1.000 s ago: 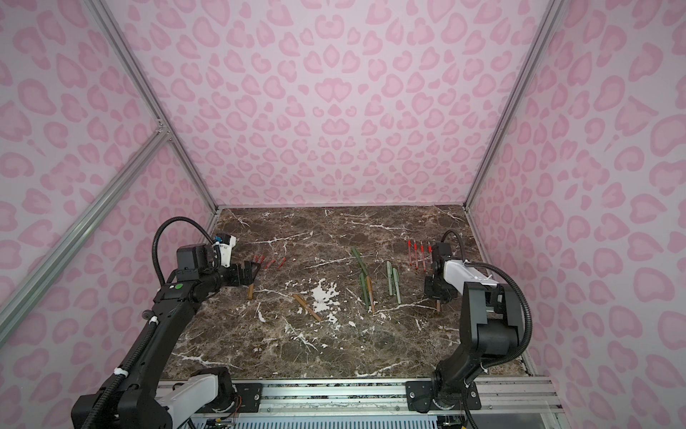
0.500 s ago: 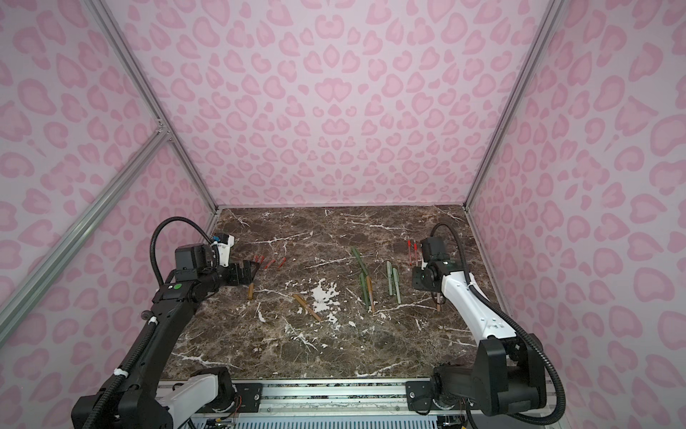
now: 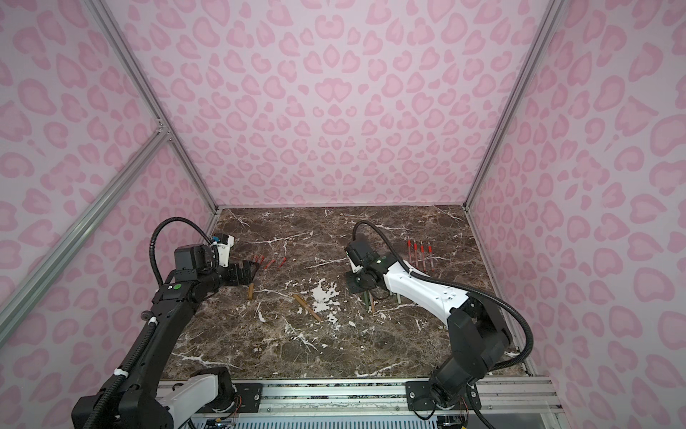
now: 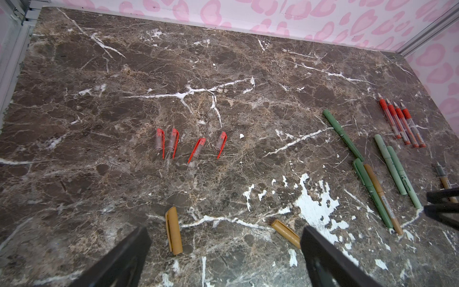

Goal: Open the pen caps
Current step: 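Reach the right gripper to another capped tan pen and grasp it, then lift the tan pen cap-first toward the left gripper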

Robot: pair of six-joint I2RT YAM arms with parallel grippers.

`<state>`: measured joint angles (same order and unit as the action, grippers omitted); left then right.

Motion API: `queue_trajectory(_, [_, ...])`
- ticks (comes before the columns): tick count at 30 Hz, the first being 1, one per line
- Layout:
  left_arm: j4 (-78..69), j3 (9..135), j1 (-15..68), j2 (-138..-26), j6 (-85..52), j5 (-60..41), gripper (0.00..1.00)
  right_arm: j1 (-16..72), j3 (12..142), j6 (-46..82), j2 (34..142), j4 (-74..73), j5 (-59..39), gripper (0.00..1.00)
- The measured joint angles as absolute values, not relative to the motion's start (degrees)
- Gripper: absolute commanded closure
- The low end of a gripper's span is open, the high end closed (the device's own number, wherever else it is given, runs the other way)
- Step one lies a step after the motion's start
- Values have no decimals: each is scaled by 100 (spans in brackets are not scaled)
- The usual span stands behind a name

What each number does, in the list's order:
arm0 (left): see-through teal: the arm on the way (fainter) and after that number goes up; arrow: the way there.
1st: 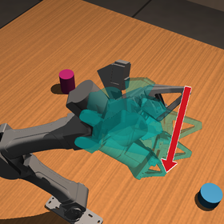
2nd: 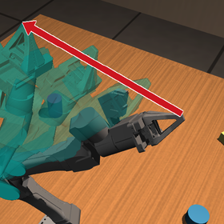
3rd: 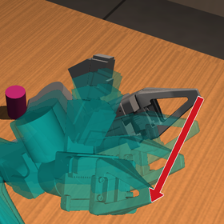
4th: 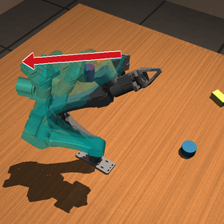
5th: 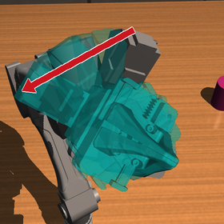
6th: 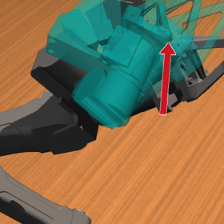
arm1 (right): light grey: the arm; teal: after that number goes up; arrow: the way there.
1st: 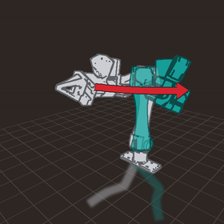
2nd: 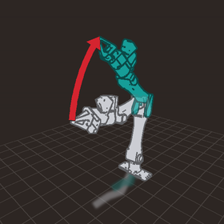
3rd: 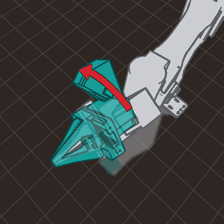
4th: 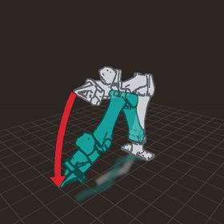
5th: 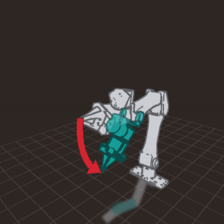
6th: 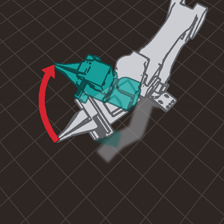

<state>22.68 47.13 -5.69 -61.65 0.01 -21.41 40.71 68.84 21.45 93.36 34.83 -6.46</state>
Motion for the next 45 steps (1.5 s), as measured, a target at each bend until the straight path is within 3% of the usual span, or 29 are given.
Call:
queue_trajectory(11, [2263,4735,-578,-6213,-23,-2161,2,5275,8272,2137,10995,3415,-711,62])
queue_trajectory(20, [2263,4766,-578,-6235,-40,-2163,2,5662,9356,1883,12073,3804,-746,63])
queue_trajectory(27, [2263,4755,-585,-6235,-38,-2161,2,5684,9358,1787,12232,4032,-744,65])
queue_trajectory(40, [2261,4757,-593,-6235,-43,-2270,2,5688,9179,1780,12368,3986,-666,87])
queue_trajectory(45, [2158,4630,-593,-6239,-106,-2561,1,5651,9111,1831,12287,3898,-714,89])
